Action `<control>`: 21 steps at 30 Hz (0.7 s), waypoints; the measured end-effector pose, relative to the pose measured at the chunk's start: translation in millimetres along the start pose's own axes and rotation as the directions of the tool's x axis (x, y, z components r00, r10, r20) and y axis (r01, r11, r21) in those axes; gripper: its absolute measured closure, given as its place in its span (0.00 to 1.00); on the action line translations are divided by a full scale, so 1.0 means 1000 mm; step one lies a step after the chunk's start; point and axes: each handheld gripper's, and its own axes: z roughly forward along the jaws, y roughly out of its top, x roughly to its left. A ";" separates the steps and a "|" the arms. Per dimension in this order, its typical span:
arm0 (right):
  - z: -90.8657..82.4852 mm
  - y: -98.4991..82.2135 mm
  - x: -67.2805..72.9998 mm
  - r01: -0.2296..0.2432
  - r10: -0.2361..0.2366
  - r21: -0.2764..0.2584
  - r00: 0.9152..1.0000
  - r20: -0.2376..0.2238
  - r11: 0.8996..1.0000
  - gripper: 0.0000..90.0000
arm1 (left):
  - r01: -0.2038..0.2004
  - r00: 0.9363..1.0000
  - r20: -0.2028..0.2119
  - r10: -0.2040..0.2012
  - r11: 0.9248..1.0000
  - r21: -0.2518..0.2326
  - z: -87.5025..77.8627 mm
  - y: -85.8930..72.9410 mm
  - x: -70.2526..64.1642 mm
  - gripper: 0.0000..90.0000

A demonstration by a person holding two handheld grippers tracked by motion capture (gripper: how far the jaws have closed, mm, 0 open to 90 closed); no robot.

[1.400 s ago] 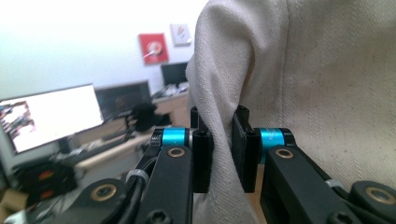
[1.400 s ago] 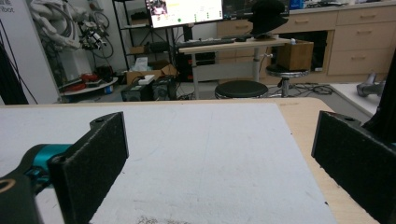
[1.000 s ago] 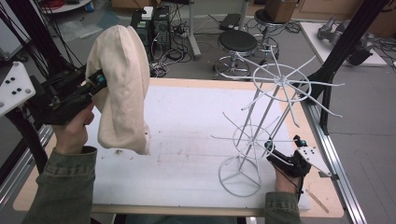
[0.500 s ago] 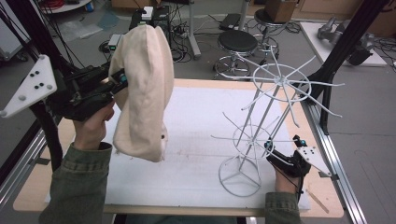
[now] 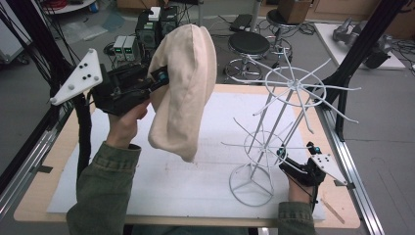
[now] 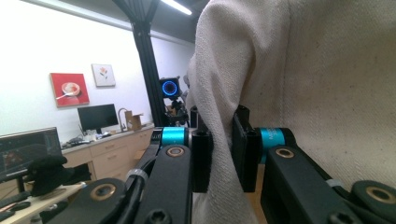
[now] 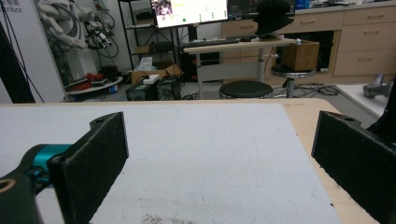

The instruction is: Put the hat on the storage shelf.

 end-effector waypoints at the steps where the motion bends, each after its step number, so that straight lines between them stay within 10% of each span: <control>1: 0.000 0.000 0.000 -0.001 0.001 0.001 1.000 0.000 1.000 0.03 | 0.005 1.000 0.004 -0.005 1.000 0.002 0.003 -0.002 0.001 0.89; 21: 0.000 0.000 -0.001 -0.001 0.001 0.003 1.000 -0.008 1.000 0.03 | 0.063 0.995 0.076 -0.062 0.998 -0.013 0.073 -0.018 0.000 0.89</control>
